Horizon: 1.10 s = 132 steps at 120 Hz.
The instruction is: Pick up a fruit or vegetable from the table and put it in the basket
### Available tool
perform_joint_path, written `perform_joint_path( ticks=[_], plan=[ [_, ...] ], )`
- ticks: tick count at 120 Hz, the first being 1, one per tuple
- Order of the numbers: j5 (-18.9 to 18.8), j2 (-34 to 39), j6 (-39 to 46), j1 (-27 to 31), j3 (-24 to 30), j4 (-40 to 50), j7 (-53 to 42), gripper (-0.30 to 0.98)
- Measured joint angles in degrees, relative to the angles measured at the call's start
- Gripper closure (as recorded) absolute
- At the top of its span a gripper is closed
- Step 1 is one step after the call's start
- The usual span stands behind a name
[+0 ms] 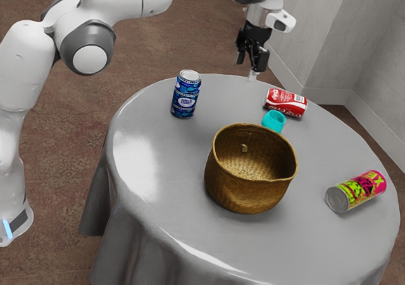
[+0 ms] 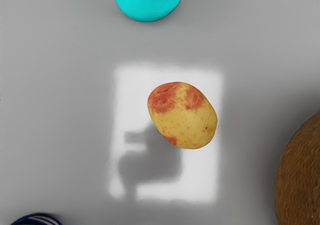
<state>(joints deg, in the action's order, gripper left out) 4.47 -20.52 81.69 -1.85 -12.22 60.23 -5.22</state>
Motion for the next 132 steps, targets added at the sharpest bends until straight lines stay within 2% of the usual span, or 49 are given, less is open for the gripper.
perform_joint_path(
  ticks=[26,52,72,110,132],
  plan=[
    [0.28,0.10,1.12,0.06,-0.18,0.00,-0.38,0.00],
    [4.28,0.34,1.55,1.59,-0.12,0.38,-0.69,0.00],
    [5.02,0.36,1.75,1.60,0.06,0.50,-1.68,0.00],
    [2.72,0.32,1.85,1.14,0.96,4.69,-3.31,0.00],
    [1.59,-3.81,2.67,0.82,1.22,5.00,-3.79,0.00]
  ],
)
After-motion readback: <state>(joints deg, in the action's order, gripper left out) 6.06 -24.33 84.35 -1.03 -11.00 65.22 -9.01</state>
